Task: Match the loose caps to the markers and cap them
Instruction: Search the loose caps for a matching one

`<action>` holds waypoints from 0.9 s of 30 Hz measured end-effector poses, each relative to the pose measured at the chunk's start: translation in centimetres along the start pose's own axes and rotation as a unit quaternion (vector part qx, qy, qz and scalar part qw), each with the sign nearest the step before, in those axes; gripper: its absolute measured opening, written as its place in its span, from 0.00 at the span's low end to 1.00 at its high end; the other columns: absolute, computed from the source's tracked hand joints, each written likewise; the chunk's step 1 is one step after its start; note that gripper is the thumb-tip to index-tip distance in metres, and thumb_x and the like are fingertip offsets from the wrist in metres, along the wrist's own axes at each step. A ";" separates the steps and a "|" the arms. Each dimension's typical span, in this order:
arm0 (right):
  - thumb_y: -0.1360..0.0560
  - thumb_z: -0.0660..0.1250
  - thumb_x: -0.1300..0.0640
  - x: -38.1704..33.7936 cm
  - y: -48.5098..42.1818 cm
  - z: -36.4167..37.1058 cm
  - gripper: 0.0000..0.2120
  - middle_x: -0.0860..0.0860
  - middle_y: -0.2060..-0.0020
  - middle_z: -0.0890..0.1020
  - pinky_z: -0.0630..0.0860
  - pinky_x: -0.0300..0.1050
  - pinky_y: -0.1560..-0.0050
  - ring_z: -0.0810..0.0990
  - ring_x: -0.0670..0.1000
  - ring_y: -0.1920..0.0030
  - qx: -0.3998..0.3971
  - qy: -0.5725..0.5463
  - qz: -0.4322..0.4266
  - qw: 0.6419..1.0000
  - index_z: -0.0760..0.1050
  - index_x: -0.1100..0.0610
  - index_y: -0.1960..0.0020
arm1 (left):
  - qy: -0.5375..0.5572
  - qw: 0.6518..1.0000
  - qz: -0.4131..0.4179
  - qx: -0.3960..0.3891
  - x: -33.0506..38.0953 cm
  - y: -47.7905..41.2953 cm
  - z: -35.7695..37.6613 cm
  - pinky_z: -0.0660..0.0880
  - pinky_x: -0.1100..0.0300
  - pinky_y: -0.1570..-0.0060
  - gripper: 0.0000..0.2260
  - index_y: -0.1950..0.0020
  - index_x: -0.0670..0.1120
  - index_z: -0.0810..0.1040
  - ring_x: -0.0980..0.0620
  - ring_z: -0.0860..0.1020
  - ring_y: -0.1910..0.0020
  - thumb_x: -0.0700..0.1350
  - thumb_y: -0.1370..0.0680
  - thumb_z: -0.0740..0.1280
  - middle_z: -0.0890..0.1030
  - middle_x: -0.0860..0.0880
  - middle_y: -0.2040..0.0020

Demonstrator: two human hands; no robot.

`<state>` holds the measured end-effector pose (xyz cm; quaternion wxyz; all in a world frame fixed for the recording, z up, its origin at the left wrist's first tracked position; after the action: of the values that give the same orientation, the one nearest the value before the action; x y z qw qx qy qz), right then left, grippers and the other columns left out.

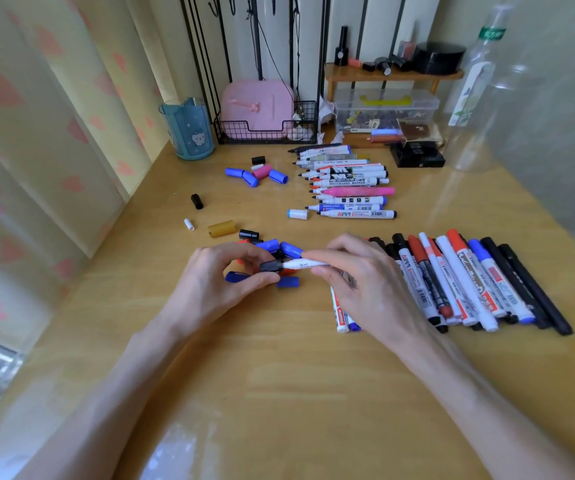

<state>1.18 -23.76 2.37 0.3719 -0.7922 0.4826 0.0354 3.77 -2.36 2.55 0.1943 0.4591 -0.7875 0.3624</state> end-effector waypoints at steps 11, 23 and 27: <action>0.21 0.73 0.59 -0.6 0.1 0.6 0.10 0.45 0.57 0.81 0.75 0.51 0.60 0.75 0.49 0.60 0.014 -0.003 -0.024 1.000 0.86 0.51 0.42 | 0.018 0.999 0.013 0.022 0.5 0.2 1.1 0.69 0.71 0.58 0.10 0.49 0.52 0.88 0.60 0.78 0.62 0.53 0.27 0.78 0.82 0.58 0.62; 0.19 0.70 0.55 -0.1 -0.2 -0.2 0.10 0.45 0.54 0.80 0.74 0.48 0.55 0.76 0.51 0.59 0.020 0.015 0.009 1.000 0.84 0.49 0.39 | 0.032 0.999 -0.008 0.031 -1.3 -0.5 -0.9 0.73 0.55 0.55 0.08 0.47 0.53 0.87 0.50 0.80 0.55 0.49 0.25 0.79 0.85 0.55 0.57; 0.18 0.69 0.54 1.4 0.0 0.1 0.11 0.42 0.53 0.79 0.76 0.52 0.56 0.78 0.53 0.58 0.003 0.015 0.031 0.999 0.83 0.47 0.37 | -0.020 0.998 -0.054 0.000 -4.6 -0.6 -3.0 0.71 0.63 0.55 0.06 0.47 0.56 0.85 0.54 0.82 0.51 0.49 0.23 0.77 0.86 0.56 0.53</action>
<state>1.95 -24.73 1.77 0.3658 -0.7762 0.5124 0.0340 6.49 2.37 1.86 0.1974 0.5084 -0.7652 0.3420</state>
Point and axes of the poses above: each hand's wrist, its own y-axis away from the middle knuckle, its own z-axis out of the palm, x = y × z, the point moved 7 cm from there along -y, towards the middle knuckle
